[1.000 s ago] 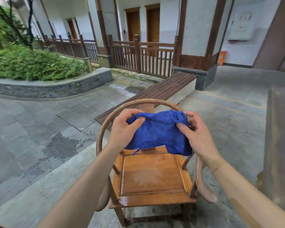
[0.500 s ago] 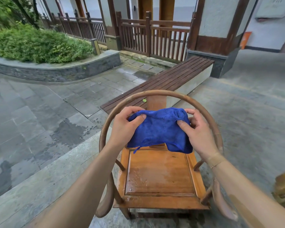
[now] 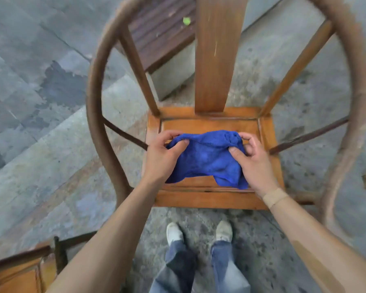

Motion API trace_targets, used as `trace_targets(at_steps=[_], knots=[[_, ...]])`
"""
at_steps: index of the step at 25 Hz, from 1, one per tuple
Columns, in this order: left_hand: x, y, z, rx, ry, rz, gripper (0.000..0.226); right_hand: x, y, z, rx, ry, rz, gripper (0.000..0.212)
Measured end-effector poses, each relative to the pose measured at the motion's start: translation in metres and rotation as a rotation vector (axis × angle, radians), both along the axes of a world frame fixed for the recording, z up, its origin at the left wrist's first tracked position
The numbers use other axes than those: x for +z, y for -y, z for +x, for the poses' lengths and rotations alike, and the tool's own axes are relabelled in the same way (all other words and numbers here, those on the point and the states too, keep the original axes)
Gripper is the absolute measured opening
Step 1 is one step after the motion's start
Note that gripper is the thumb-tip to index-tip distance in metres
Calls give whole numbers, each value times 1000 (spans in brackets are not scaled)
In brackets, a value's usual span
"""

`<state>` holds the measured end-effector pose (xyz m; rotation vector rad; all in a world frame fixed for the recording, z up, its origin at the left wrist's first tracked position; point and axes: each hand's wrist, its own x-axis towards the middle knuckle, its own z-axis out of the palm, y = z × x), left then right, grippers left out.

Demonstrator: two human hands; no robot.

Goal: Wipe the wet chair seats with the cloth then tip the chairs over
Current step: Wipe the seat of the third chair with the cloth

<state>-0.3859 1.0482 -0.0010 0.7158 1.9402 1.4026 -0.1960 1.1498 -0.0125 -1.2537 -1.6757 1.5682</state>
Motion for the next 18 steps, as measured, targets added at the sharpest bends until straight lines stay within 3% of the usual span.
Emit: trace_targets(at_steps=[5, 8, 12, 15, 18], knots=[[-180, 24, 21, 64, 98, -260, 13, -181, 15, 14, 90, 179, -142, 32], [-252, 26, 19, 43, 43, -391, 10, -248, 17, 13, 146, 327, -171, 28], [-302, 15, 6, -32, -266, -481, 14, -286, 13, -4, 209, 462, -76, 38], [-316, 17, 23, -49, -681, -570, 32, -297, 3, -7, 204, 626, 336, 45], [-330, 20, 71, -269, -880, -524, 59, -310, -47, -6, 100, 700, 597, 52]])
